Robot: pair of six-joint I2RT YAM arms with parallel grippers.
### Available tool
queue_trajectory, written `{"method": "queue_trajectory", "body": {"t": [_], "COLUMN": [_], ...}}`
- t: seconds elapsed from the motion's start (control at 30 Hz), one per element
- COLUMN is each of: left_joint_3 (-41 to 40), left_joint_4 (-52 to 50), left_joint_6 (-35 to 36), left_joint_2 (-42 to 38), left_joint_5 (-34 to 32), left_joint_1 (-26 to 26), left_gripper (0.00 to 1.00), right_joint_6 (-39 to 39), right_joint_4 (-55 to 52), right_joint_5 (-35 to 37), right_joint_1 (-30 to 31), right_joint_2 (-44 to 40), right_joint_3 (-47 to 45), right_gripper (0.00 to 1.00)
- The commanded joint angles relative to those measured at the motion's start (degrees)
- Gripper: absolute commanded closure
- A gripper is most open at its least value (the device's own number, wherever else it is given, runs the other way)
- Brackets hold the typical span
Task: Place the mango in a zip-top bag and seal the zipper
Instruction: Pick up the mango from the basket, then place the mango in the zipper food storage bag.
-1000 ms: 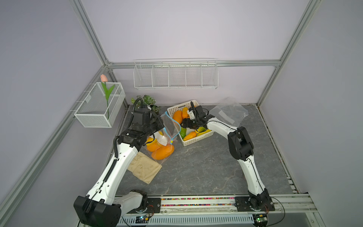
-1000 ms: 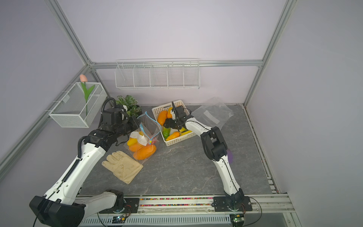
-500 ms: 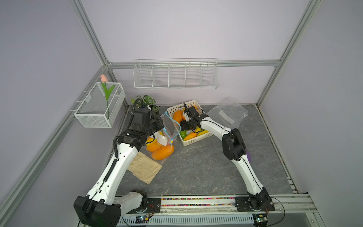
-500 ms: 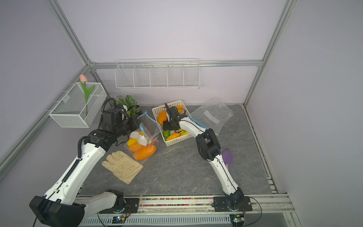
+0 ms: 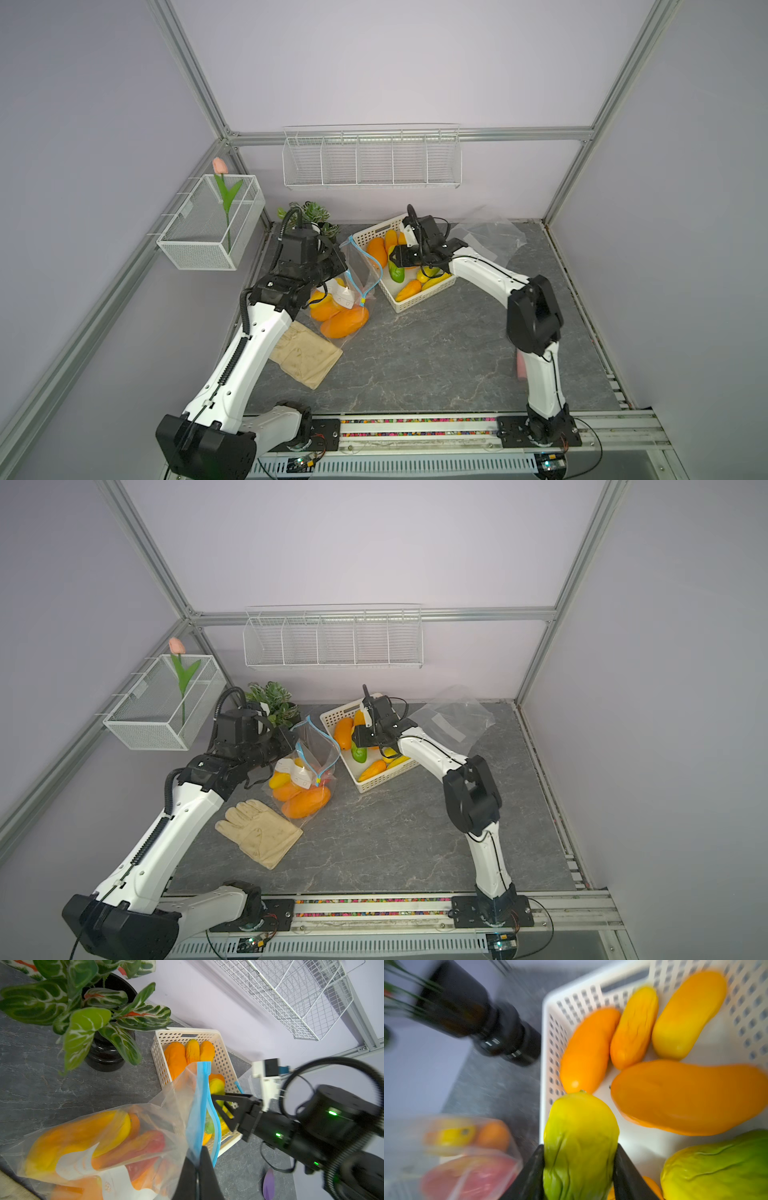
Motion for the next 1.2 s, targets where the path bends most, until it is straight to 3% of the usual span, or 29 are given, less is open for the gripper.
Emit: {"method": "queue_trajectory", "body": {"t": [0.0, 0.23, 0.53, 0.77, 0.93, 1.17], "left_joint_3": [1.6, 1.7, 2.0, 1.8, 2.1, 2.0], "left_joint_4": [0.9, 1.7, 1.7, 1.9, 2.2, 2.0], "left_joint_6": [0.9, 0.1, -0.5, -0.7, -0.7, -0.3], "left_joint_2": [1.0, 1.6, 0.6, 1.0, 1.2, 0.8], "left_joint_5": [1.0, 2.3, 2.1, 2.1, 2.3, 1.7], "left_joint_1": [0.4, 0.4, 0.4, 0.4, 0.4, 0.5], "left_gripper": [1.00, 1.00, 1.00, 1.00, 1.00, 1.00], "right_joint_6": [2.4, 2.6, 3.8, -0.3, -5.7, -5.1], "right_joint_4": [22.3, 48.9, 61.1, 62.2, 52.9, 44.5], "right_joint_5": [-0.9, -4.7, -8.6, -7.7, -12.6, -13.4], "right_joint_1": [-0.1, 3.9, 7.4, 8.7, 8.6, 6.1], "right_joint_2": [-8.9, -13.6, -6.5, -6.9, -8.1, -15.1], "right_joint_3": [-8.8, -19.4, -20.4, -24.7, -22.7, -25.1], "right_gripper": [0.69, 0.68, 0.61, 0.44, 0.14, 0.13]}}
